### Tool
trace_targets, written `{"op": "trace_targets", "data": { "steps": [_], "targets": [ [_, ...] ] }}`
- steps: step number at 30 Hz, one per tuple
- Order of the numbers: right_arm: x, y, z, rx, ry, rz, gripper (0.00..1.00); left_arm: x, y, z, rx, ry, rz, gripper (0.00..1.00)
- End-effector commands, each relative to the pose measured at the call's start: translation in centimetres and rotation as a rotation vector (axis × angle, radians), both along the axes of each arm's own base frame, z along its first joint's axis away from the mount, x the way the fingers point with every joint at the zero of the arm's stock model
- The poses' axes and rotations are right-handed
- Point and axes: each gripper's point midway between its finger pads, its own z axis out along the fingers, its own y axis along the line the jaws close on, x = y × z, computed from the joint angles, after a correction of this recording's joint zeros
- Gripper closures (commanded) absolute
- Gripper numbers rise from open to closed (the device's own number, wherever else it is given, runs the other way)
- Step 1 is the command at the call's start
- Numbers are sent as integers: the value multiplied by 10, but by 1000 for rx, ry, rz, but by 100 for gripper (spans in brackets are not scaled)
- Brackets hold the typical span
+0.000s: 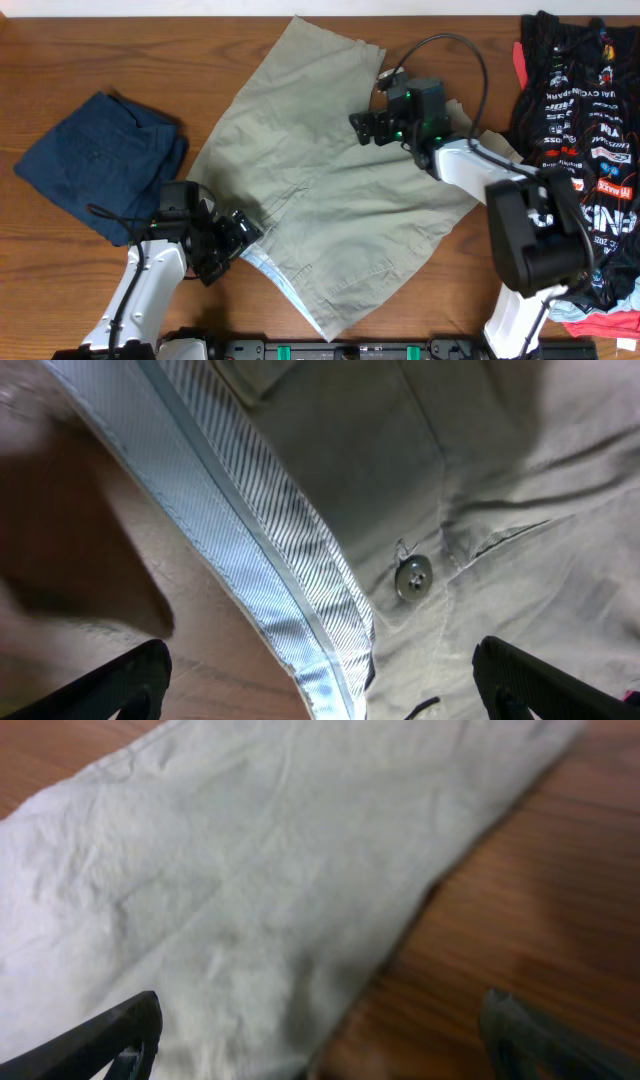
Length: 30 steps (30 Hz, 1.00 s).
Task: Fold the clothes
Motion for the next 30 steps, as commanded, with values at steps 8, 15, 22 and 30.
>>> {"op": "trace_targets", "data": {
  "steps": [8, 15, 22, 30],
  "targets": [
    [17, 11, -38, 95, 37, -61, 3, 3, -1, -3, 8, -15, -7, 2],
    [33, 17, -34, 102, 14, -62, 36, 14, 0, 0, 8, -62, 3, 2],
    [39, 7, -35, 96, 19, -117, 89, 22, 0, 1, 10, -97, 3, 2],
    [49, -26, -34, 94, 26, -183, 99, 37, 1, 6, 13, -162, 3, 2]
  ]
}}
